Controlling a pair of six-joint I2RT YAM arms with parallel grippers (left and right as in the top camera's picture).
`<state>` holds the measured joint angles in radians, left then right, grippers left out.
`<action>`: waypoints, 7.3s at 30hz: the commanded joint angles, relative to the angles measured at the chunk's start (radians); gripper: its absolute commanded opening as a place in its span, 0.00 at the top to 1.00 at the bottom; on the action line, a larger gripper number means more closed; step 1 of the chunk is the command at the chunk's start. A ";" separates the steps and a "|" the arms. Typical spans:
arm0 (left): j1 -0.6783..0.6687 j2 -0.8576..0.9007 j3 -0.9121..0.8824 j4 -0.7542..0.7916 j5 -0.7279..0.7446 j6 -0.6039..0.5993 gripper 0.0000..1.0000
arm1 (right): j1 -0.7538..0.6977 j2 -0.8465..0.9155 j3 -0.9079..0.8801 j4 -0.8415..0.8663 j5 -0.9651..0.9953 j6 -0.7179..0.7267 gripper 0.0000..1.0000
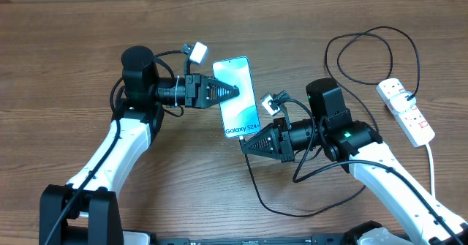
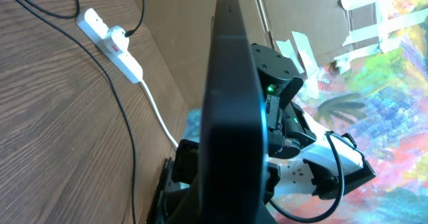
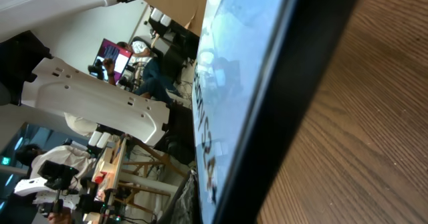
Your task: Plug charger to phone and switch on socket
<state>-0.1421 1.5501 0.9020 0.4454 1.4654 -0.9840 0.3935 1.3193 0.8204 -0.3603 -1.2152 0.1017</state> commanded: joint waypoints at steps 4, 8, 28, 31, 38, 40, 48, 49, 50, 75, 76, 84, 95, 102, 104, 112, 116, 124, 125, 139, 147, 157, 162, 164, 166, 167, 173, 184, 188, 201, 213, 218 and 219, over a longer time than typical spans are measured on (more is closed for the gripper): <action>0.004 -0.013 0.010 0.008 0.055 0.035 0.96 | -0.001 -0.003 0.004 0.014 0.004 0.003 0.96; 0.004 -0.013 0.010 0.008 0.063 0.035 0.96 | -0.001 -0.003 0.004 0.014 0.036 0.003 0.96; 0.024 -0.013 0.010 0.007 0.036 0.041 0.96 | -0.002 -0.003 0.005 0.006 0.035 0.007 0.96; 0.024 -0.013 0.010 0.007 0.035 0.042 0.96 | -0.002 -0.003 0.005 0.006 0.032 0.007 0.96; 0.024 -0.013 0.010 0.007 0.008 0.042 0.96 | -0.002 -0.003 0.005 0.006 0.016 0.007 0.96; 0.024 -0.013 0.010 0.006 0.009 0.041 0.96 | -0.002 -0.003 0.005 0.006 0.016 0.007 0.96; 0.024 -0.013 0.010 0.003 -0.006 0.042 0.96 | -0.002 -0.003 0.005 0.000 0.002 0.007 0.96; 0.024 -0.013 0.010 0.003 -0.006 0.042 0.96 | -0.002 -0.003 0.005 -0.001 0.002 0.007 0.96; 0.024 -0.013 0.010 0.003 -0.005 0.042 0.96 | -0.002 -0.003 0.005 -0.001 0.002 0.007 0.96; 0.024 -0.013 0.010 0.000 0.040 0.052 0.96 | -0.002 -0.004 0.005 0.010 0.032 0.007 0.96; 0.024 -0.013 0.010 0.000 0.040 0.055 0.96 | -0.002 -0.005 0.005 0.010 0.031 0.007 0.96; 0.026 -0.013 0.010 0.000 0.026 0.064 0.96 | -0.002 -0.005 0.005 0.011 -0.010 0.007 0.96; 0.026 -0.013 0.010 0.000 0.024 0.051 0.96 | -0.002 -0.004 0.005 0.008 0.021 0.008 0.96; 0.026 -0.013 0.010 0.000 0.023 0.041 0.96 | -0.002 -0.004 0.005 0.012 0.059 0.056 0.96; 0.026 -0.013 0.010 0.000 0.024 0.041 0.96 | -0.002 -0.004 0.005 0.015 0.059 0.056 0.96; 0.026 -0.013 0.010 0.000 0.015 0.042 0.96 | -0.002 -0.004 0.005 0.014 0.028 0.055 0.96; 0.026 -0.013 0.010 0.000 0.005 0.045 0.96 | -0.002 -0.004 0.005 0.014 0.008 0.055 0.96; 0.026 -0.013 0.010 0.000 0.004 0.046 0.96 | -0.002 -0.004 0.005 0.014 -0.011 0.055 0.96; 0.026 -0.013 0.010 0.000 0.003 0.046 0.96 | -0.002 -0.004 0.005 0.014 -0.015 0.055 0.96; 0.026 -0.013 0.010 0.000 0.002 0.045 0.96 | -0.002 -0.004 0.005 0.010 0.002 0.063 0.96; 0.026 -0.013 0.010 0.000 0.002 0.045 0.96 | -0.002 -0.004 0.005 0.011 0.002 0.071 0.96; 0.026 -0.013 0.010 0.000 0.002 0.041 0.95 | -0.002 -0.004 0.005 0.011 0.002 0.085 0.96; 0.026 -0.013 0.010 -0.002 0.002 0.040 0.96 | -0.002 -0.004 0.005 0.011 0.003 0.085 0.96; 0.026 -0.013 0.010 -0.004 0.003 0.040 0.96 | -0.002 -0.004 0.005 0.013 0.003 0.085 0.96; 0.026 -0.013 0.010 -0.009 0.003 0.040 0.96 | -0.002 -0.004 0.005 0.015 0.012 0.086 0.96; 0.026 -0.013 0.010 -0.013 0.003 0.041 0.96 | -0.002 -0.004 0.005 0.015 0.019 0.086 0.96; 0.026 -0.013 0.010 -0.026 0.014 0.042 0.96 | -0.002 -0.004 0.005 0.019 0.036 0.086 0.96; 0.024 -0.013 0.010 -0.026 0.021 0.046 0.96 | -0.002 -0.004 0.005 0.068 0.035 0.113 0.96; 0.024 -0.013 0.010 -0.026 0.021 0.051 0.96 | -0.002 -0.004 0.005 0.066 0.032 0.113 0.96; 0.017 -0.013 0.010 -0.026 0.063 0.073 0.96 | -0.002 -0.004 0.005 0.154 0.049 0.157 0.96; -0.027 -0.013 0.010 -0.029 0.116 0.127 0.96 | -0.002 -0.004 0.006 0.203 0.097 0.172 0.96; -0.031 -0.013 0.010 -0.030 0.117 0.128 0.96 | -0.002 -0.004 0.006 0.223 0.097 0.172 0.96; -0.034 -0.013 0.010 -0.031 0.117 0.128 0.96 | -0.002 -0.004 0.006 0.225 0.097 0.172 0.96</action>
<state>-0.1162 1.5501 0.9092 0.4194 1.4624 -0.9005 0.3946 1.3197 0.8005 -0.1818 -1.1603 0.2737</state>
